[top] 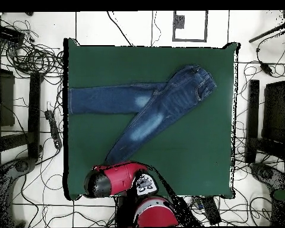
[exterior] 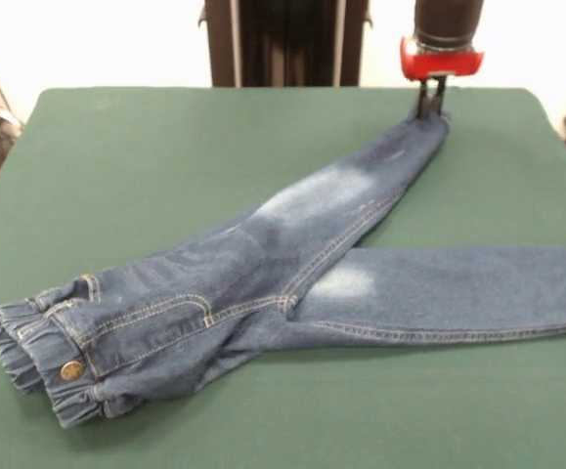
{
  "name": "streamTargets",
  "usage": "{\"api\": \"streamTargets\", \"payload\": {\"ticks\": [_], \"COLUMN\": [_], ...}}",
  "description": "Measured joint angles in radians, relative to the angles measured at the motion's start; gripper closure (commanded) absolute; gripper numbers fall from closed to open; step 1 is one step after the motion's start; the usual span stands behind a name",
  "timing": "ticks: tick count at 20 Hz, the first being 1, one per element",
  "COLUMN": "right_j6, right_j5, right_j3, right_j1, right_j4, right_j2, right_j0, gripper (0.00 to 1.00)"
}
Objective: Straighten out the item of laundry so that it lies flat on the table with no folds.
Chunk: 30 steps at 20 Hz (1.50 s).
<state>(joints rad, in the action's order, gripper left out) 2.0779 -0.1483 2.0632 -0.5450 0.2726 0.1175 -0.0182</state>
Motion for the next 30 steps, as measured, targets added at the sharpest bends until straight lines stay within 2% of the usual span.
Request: {"api": "streamTargets", "payload": {"ticks": [16, 17, 30], "right_j6": [0.0, 0.0, 0.0], "right_j5": [0.081, 0.083, 0.094], "right_j3": [0.076, 0.081, 0.098], "right_j1": [0.002, 0.002, 0.044], "right_j4": [0.027, 0.027, 0.035], "right_j2": [-0.001, -0.004, -0.024], "right_j0": [0.008, 0.014, 0.065], "gripper": [1.0, 0.0, 0.0]}}
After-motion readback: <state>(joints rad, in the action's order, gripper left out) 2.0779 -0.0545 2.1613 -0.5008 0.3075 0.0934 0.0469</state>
